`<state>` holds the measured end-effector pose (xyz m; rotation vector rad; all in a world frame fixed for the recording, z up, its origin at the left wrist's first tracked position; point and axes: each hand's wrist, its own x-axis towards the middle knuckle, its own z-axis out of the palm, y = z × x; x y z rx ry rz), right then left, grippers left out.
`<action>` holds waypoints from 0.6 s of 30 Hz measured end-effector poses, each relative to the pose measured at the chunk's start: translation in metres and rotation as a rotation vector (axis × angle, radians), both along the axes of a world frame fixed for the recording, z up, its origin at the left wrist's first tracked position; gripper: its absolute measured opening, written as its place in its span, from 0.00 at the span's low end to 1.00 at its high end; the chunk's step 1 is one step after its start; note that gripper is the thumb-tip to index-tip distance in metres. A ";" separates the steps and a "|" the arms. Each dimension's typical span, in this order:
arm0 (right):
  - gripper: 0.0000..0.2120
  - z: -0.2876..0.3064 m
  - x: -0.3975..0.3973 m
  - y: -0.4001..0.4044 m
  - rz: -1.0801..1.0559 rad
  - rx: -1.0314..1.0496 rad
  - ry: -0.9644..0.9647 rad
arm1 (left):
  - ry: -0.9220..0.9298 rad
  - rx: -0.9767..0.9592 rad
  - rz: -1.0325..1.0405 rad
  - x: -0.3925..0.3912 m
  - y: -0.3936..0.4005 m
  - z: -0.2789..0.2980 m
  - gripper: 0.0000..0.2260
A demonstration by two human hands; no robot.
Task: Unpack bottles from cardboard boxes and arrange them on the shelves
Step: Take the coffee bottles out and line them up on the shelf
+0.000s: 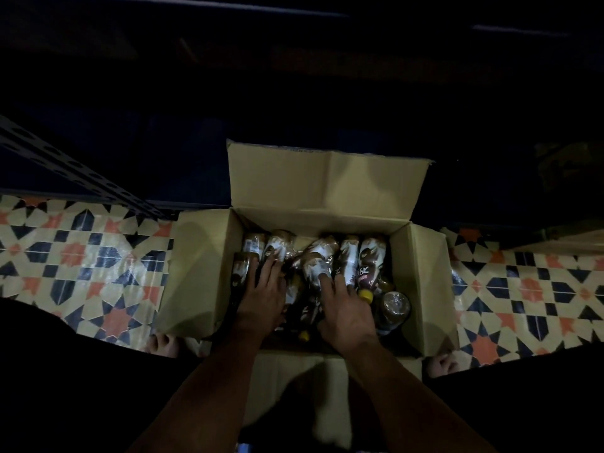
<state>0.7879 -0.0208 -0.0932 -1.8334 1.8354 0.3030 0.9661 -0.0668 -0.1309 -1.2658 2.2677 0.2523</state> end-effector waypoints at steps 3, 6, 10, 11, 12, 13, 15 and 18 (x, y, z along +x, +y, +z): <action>0.37 0.004 0.001 0.003 -0.105 -0.007 -0.044 | 0.206 0.178 0.146 0.000 0.002 0.013 0.35; 0.35 0.003 -0.002 0.006 -0.186 -0.007 -0.085 | 0.441 0.274 0.376 0.004 0.001 0.016 0.33; 0.30 -0.002 -0.008 0.014 -0.168 -0.055 -0.200 | 0.463 0.223 0.393 0.005 0.002 0.023 0.30; 0.29 -0.002 -0.008 0.014 -0.177 -0.078 -0.223 | 0.474 0.188 0.400 0.008 0.003 0.023 0.30; 0.28 -0.003 -0.008 0.015 -0.197 -0.091 -0.239 | 0.496 0.179 0.429 0.012 0.004 0.023 0.31; 0.28 -0.003 -0.008 0.015 -0.220 -0.098 -0.254 | 0.519 0.189 0.465 0.016 0.005 0.022 0.33; 0.28 0.001 -0.007 0.016 -0.265 -0.125 -0.301 | 0.550 0.230 0.553 0.025 0.004 0.024 0.35; 0.29 0.007 -0.008 0.016 -0.339 -0.186 -0.413 | 0.581 0.265 0.659 0.029 0.002 0.031 0.40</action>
